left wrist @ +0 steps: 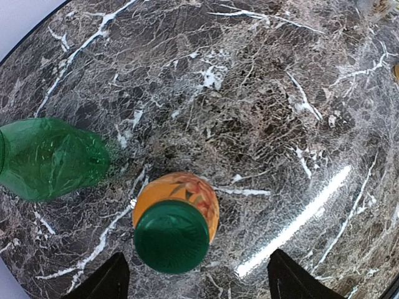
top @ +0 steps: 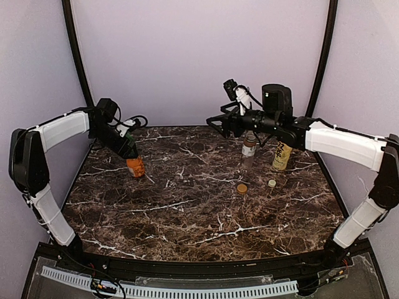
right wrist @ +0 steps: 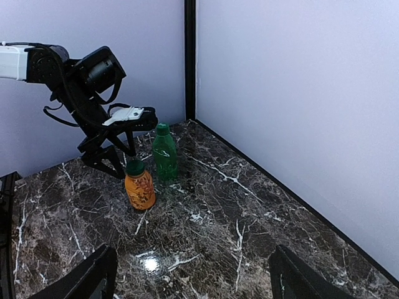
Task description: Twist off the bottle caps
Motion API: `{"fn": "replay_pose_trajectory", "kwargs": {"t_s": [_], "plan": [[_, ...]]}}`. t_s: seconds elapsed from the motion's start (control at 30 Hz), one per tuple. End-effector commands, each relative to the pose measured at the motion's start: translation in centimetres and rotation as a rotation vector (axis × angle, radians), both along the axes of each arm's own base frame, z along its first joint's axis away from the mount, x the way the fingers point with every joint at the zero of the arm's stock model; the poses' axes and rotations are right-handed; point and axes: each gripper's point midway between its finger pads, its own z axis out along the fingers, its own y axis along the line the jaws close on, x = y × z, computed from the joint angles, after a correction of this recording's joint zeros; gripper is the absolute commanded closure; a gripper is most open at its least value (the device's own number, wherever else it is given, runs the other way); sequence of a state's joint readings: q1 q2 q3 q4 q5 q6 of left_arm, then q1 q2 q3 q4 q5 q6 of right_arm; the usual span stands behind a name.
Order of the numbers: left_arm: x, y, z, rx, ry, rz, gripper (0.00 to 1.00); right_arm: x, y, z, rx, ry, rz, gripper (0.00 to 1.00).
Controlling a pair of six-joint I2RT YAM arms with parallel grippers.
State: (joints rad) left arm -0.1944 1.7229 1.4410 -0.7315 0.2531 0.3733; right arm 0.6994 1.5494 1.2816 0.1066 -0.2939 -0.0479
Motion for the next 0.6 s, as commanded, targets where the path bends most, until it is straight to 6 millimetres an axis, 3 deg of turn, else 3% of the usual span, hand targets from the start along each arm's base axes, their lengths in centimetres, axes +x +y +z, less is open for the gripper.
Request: {"fn": "replay_pose_trajectory", "kwargs": {"t_s": [0.0, 0.23, 0.3, 0.57], "plan": [[1.3, 0.7, -0.6, 0.028, -0.03, 0.048, 0.23, -0.3, 0.9, 0.5, 0.007, 0.001, 0.022, 0.16], [2.3, 0.5, -1.3, 0.027, -0.055, 0.043, 0.28, -0.2, 1.1, 0.0, -0.002, 0.011, 0.026, 0.16], [2.1, 0.3, -1.6, 0.013, -0.048, 0.033, 0.34, -0.1, 1.1, -0.1, -0.005, 0.013, 0.02, 0.16], [1.1, 0.1, -3.2, 0.0, 0.008, 0.03, 0.35, 0.1, 1.1, -0.3, -0.016, 0.01, 0.014, 0.16]]}}
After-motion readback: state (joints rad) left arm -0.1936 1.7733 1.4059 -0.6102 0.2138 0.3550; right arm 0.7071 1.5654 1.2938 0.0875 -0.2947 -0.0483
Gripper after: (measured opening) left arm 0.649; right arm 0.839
